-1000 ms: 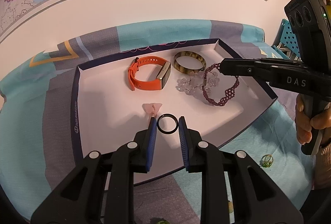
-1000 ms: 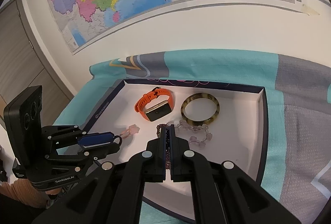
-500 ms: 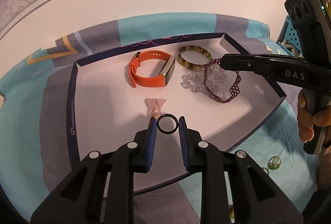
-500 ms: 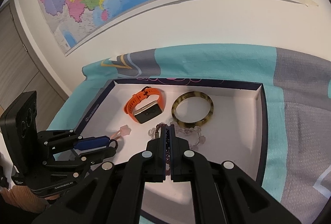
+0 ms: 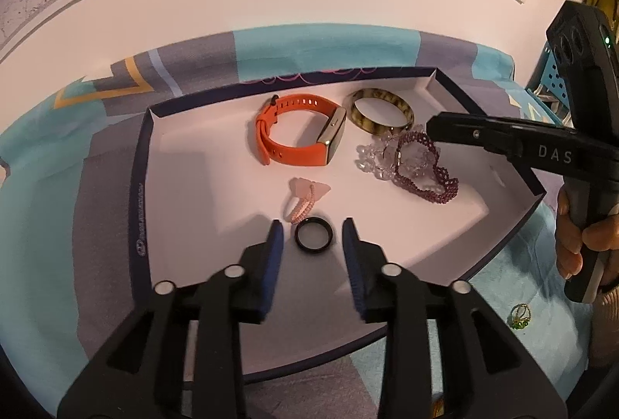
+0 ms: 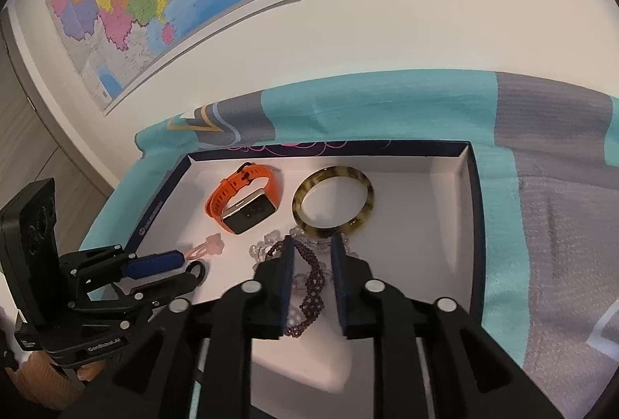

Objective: Organize jewelry
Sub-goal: 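Open the left tool to drop the black ring into the tray while the right tool releases the beaded bracelet, then withdraw both tools from the tray toward the rings on the cloth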

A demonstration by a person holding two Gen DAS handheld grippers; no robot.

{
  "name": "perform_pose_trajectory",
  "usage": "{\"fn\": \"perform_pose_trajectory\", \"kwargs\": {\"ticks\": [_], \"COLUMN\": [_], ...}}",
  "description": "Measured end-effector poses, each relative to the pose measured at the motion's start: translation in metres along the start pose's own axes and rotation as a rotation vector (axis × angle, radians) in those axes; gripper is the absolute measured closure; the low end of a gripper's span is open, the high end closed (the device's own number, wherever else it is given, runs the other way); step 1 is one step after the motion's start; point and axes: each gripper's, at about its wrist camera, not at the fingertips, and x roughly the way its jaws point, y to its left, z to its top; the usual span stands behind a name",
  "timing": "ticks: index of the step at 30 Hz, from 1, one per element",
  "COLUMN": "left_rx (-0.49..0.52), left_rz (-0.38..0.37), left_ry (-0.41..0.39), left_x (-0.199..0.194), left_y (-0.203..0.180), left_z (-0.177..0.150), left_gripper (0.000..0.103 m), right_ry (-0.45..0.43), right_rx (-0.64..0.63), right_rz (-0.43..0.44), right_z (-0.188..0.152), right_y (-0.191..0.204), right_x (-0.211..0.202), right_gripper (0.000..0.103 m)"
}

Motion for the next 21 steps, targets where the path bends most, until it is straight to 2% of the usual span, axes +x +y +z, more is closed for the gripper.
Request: {"fn": "perform_pose_trajectory", "kwargs": {"ticks": [1, 4, 6, 8, 9, 12, 21], "left_rx": [-0.003, -0.011, -0.01, -0.01, -0.01, -0.014, -0.038], "left_rz": [-0.005, -0.003, 0.007, 0.016, 0.017, 0.024, 0.01], "left_ry": [-0.009, -0.037, -0.067, -0.096, -0.107, -0.142, -0.153], "left_x": [-0.004, -0.015, -0.028, -0.041, -0.046, -0.066, -0.096], "left_y": [0.001, 0.003, 0.003, 0.004, 0.005, 0.006, 0.008], "left_z": [0.0, -0.002, -0.004, -0.007, -0.009, -0.019, -0.059], "left_gripper": [0.069, 0.064, 0.063, 0.057, 0.057, 0.056, 0.052], "right_ry": [-0.002, -0.025, -0.041, -0.058, -0.068, -0.091, -0.046], "right_rx": [-0.001, -0.025, -0.038, -0.061, -0.073, -0.105, -0.153], "right_rz": [-0.004, -0.026, -0.027, -0.027, -0.02, -0.005, 0.004], "right_z": [0.0, -0.004, -0.007, -0.01, -0.014, -0.024, -0.069], "right_y": [0.0, 0.005, 0.009, 0.015, 0.018, 0.028, 0.038], "right_x": [-0.002, -0.013, -0.022, -0.032, -0.038, -0.055, -0.081], "right_gripper": [0.081, 0.066, 0.052, 0.047, 0.039, 0.029, 0.028]}}
